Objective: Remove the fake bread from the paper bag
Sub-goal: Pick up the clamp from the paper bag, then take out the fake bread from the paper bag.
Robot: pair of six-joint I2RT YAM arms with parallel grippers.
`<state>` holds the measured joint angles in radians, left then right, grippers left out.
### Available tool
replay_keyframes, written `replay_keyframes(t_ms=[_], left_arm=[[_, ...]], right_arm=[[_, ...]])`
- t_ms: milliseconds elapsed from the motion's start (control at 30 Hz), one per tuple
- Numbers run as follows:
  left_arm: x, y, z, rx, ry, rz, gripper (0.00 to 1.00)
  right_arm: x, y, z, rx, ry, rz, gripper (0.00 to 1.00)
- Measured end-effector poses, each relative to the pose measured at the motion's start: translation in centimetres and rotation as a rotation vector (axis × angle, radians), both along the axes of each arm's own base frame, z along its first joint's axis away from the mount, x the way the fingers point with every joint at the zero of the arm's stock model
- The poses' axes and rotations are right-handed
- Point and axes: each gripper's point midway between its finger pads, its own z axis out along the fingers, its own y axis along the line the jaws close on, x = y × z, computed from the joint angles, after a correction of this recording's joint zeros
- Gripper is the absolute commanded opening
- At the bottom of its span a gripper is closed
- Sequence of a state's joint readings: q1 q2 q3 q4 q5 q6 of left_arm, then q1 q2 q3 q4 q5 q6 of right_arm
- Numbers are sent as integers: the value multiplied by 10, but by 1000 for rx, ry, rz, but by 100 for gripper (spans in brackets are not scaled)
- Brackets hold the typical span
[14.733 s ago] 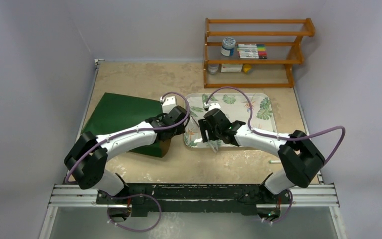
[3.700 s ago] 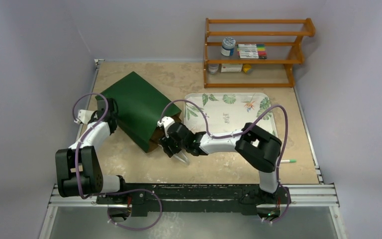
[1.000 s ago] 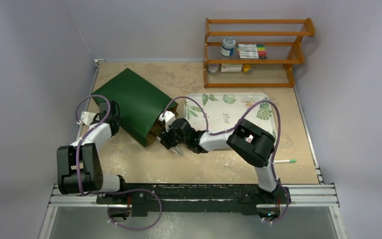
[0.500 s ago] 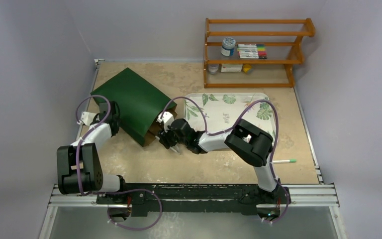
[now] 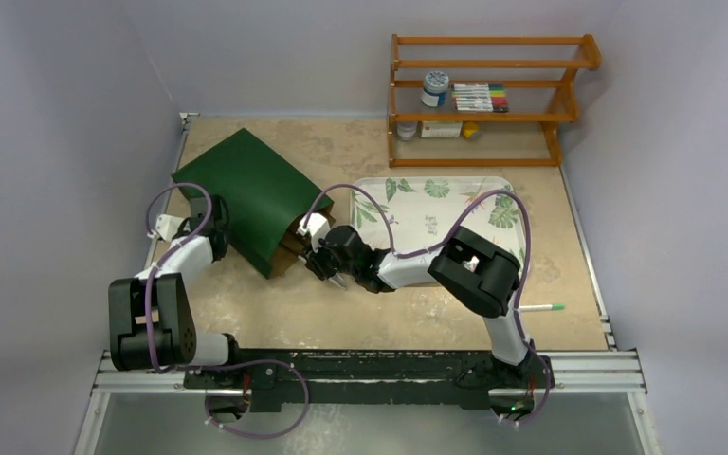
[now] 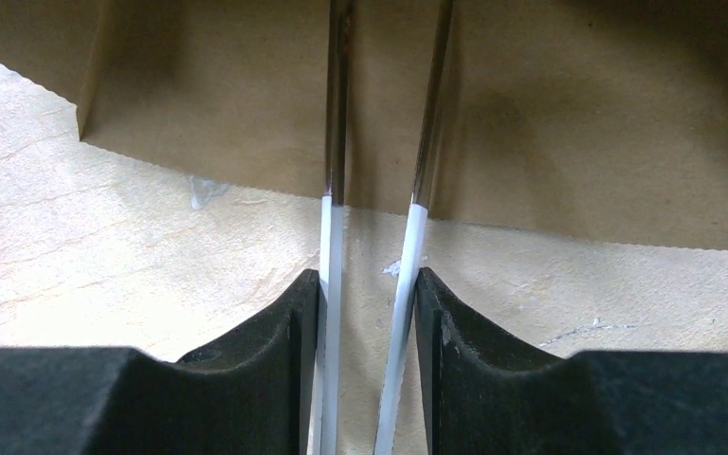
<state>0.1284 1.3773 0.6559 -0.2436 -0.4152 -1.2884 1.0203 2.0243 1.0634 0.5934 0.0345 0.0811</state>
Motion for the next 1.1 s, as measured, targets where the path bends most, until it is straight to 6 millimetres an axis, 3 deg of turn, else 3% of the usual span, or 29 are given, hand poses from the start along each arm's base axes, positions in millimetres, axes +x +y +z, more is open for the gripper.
replay_keyframes(t_ms=[333,767,967,1100], left_arm=[[-1,0,5,-1,-18,4,24],[8,-4,11,-35,-58,11,24],[10,-7,16,-46,-79,5,24],[12,-7,26,-51,-115,12,24]], right_arm=[[-2,-11,3,-39,20,-30,9],[-16,-41,40,-85,86,-90,5],[-25,-47,45,-69,111,-101,14],[-26,-40,30,-85,150,-106,27]])
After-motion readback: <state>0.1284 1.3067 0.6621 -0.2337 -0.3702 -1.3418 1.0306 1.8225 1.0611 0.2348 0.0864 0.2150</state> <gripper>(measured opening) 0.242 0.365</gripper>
